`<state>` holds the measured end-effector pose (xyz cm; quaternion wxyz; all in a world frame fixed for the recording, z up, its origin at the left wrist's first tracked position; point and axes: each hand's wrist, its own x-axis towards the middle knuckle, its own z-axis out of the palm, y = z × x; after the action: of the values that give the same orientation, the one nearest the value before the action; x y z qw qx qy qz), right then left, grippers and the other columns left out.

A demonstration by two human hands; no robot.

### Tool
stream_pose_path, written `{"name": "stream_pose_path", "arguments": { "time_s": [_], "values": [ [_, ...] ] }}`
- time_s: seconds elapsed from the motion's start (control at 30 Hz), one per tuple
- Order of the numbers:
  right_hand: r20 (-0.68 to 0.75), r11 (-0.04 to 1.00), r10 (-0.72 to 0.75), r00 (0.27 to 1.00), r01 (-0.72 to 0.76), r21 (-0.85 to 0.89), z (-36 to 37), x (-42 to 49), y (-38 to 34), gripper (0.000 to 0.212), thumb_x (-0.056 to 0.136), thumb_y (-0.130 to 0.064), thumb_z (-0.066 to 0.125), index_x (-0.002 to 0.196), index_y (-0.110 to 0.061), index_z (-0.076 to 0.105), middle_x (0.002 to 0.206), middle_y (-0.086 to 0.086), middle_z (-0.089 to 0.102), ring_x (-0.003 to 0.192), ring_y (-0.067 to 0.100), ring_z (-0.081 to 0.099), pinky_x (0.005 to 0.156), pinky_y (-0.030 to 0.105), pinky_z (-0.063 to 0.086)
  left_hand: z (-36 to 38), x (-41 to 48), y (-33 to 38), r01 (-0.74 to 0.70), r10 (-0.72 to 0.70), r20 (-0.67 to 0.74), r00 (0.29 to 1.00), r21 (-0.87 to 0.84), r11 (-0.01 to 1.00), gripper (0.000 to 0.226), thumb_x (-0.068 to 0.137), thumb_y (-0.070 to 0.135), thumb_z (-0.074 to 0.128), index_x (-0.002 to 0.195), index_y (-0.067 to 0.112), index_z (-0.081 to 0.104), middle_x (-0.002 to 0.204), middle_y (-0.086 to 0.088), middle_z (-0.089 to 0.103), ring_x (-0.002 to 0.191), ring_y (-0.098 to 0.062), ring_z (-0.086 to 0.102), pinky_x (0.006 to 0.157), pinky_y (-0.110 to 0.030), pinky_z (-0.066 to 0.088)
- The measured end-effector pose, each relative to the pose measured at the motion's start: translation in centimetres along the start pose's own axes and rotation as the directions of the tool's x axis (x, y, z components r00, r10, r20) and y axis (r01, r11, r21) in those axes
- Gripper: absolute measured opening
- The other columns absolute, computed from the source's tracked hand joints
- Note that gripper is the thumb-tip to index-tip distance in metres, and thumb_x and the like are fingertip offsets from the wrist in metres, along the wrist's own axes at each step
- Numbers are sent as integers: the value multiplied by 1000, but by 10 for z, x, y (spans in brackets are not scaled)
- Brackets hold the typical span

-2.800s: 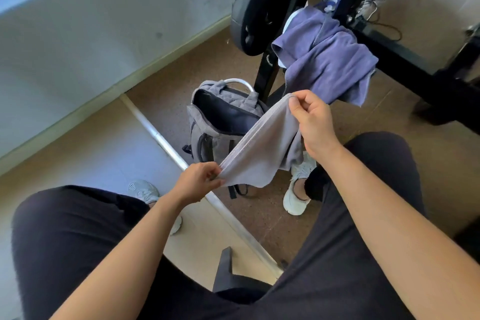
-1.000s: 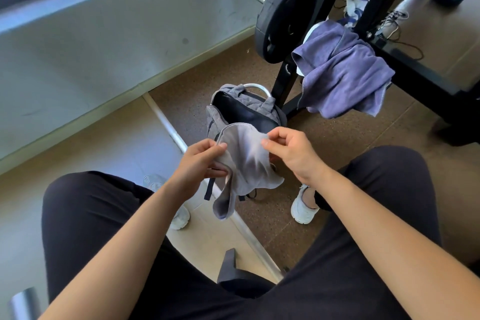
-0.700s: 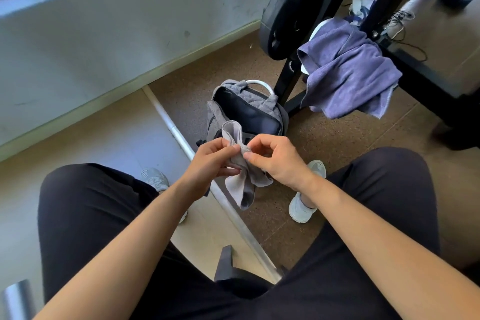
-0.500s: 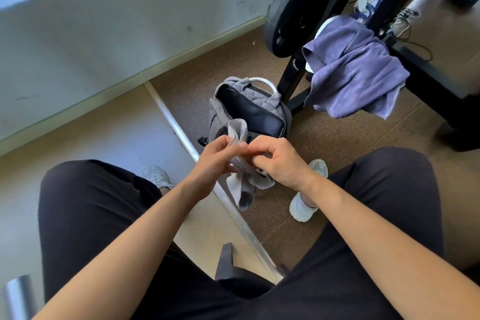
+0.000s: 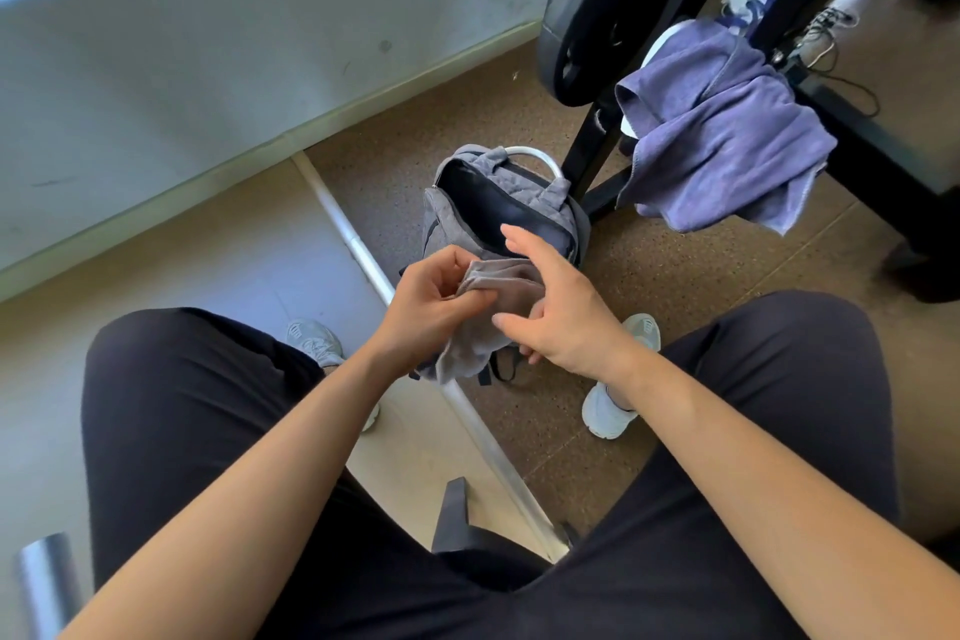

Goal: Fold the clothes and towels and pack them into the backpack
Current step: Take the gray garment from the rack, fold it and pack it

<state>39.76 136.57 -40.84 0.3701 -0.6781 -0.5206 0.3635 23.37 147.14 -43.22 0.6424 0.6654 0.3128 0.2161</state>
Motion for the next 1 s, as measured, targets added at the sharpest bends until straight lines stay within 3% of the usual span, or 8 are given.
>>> {"name": "stream_pose_path", "arguments": {
  "time_s": [0.1,0.2,0.33,0.47,0.57,0.7,0.87,1.0],
  "values": [
    [51,998,51,997,-53,29,8,-2,-1,83,86,-15,75,153,-37,31,142,-10,46,89,5,60,70,26,60,1,-1,0,-34,37,-44,998,55,998,11,90,5,74,93,4,64,83,-13,70,77,-16,64,69,-35,50],
    [18,997,-34,999,35,-68,8,1,0,63,82,-13,76,139,-27,52,123,-7,49,106,11,59,76,25,58,-5,-1,2,-45,41,62,997,63,997,13,89,8,78,97,6,69,91,-16,74,84,-19,69,76,-37,54],
    [-3,983,-94,996,92,-162,0,7,5,25,83,-14,74,107,-17,69,97,-3,67,90,10,63,79,36,54,-10,-2,4,-20,17,152,988,19,1000,13,90,13,78,102,13,72,97,-11,76,91,-21,71,83,-40,57],
    [-39,990,-97,995,93,-103,-9,5,5,12,90,-16,74,101,-13,74,80,1,68,70,14,66,70,39,57,-15,0,3,74,-69,195,978,-20,997,22,88,0,66,107,10,68,98,-10,73,90,-23,70,81,-37,58],
    [-62,995,-98,993,98,-6,-24,6,6,12,90,-11,73,103,-13,73,82,1,68,65,9,66,66,30,58,-17,0,-6,120,-125,118,985,52,991,20,76,0,60,94,5,65,84,-9,70,78,-22,65,73,-38,55],
    [-17,994,-112,994,111,-20,-43,4,13,16,91,-14,73,107,-12,72,91,3,69,82,13,66,75,36,56,-14,-1,-25,103,-102,-17,995,271,957,9,73,10,69,81,10,64,72,-3,65,67,-17,58,66,-38,50],
    [13,987,-161,987,161,-12,-53,0,10,15,92,-12,72,107,-8,72,95,6,69,89,19,64,81,34,51,2,1,-49,113,-142,52,988,371,922,31,76,16,77,102,27,66,97,5,69,89,-15,68,77,-38,61],
    [12,984,-176,984,176,9,-61,-3,10,16,91,-9,71,107,-6,71,98,10,69,94,24,66,84,38,54,8,11,-71,179,-165,-73,984,502,846,21,81,16,67,85,36,64,88,8,72,87,-12,70,78,-44,60]
  ]
}}
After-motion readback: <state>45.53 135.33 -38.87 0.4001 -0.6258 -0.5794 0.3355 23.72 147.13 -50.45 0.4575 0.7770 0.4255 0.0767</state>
